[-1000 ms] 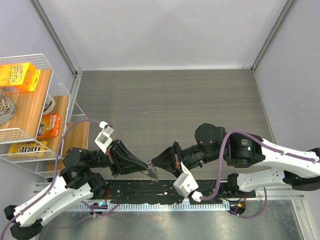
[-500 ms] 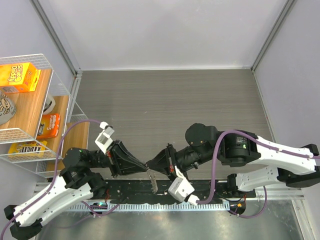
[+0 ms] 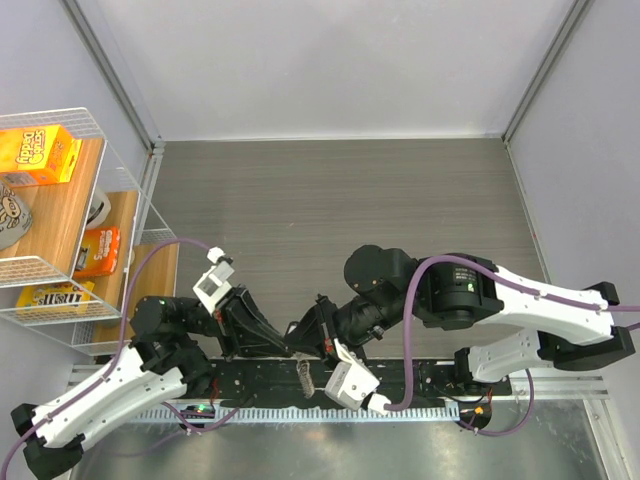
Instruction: Put the keys on the keyring
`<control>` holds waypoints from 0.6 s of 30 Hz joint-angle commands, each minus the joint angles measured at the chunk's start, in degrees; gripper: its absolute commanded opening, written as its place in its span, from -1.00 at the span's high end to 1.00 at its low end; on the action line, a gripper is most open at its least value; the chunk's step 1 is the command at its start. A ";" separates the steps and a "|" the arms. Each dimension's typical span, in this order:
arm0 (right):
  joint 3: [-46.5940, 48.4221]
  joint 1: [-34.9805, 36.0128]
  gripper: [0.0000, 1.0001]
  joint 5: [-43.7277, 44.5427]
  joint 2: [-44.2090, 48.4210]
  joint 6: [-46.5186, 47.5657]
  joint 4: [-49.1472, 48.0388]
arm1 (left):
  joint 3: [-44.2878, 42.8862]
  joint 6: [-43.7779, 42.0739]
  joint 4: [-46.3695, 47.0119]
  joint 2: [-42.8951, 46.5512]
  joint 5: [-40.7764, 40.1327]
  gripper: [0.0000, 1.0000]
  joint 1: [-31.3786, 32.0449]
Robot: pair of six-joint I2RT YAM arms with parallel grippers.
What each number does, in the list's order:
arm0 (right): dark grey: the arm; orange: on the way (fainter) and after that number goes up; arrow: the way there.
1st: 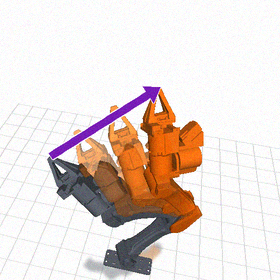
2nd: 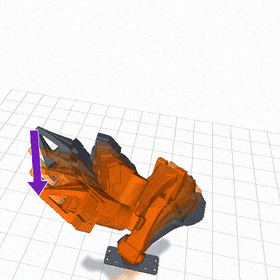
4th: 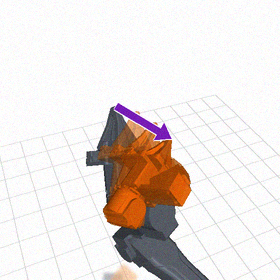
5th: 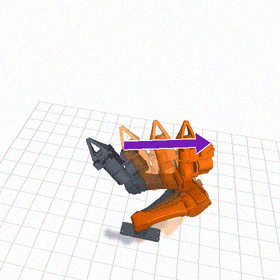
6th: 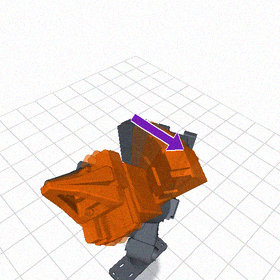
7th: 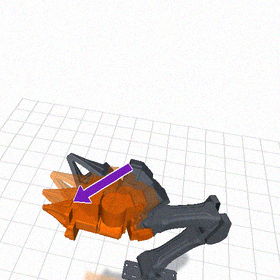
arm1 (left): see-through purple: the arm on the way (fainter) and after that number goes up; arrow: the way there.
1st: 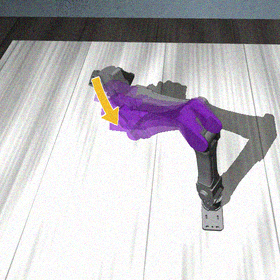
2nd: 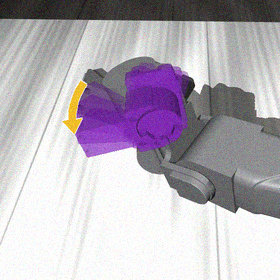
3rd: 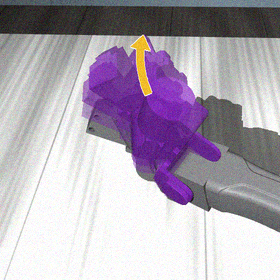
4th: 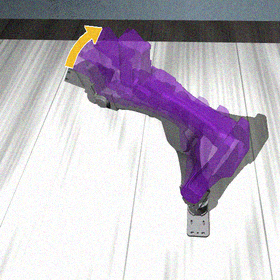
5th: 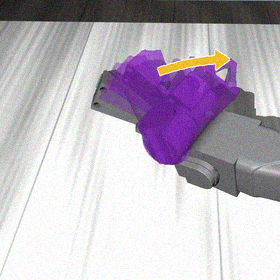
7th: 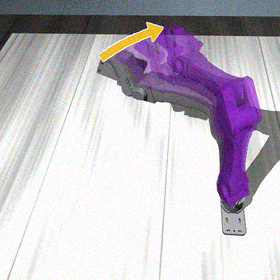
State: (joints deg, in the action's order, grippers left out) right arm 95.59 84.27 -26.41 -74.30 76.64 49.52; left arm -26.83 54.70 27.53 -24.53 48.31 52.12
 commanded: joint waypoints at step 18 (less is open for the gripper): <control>8.56 0.02 0.82 -1.36 -6.99 1.05 -3.20 | 3.54 -1.43 14.22 4.05 -0.06 1.00 0.09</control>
State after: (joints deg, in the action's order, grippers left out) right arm 101.49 84.42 -29.54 -79.55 76.64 51.46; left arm -23.86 54.78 35.51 -22.13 49.45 52.12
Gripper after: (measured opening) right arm 0.064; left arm 0.033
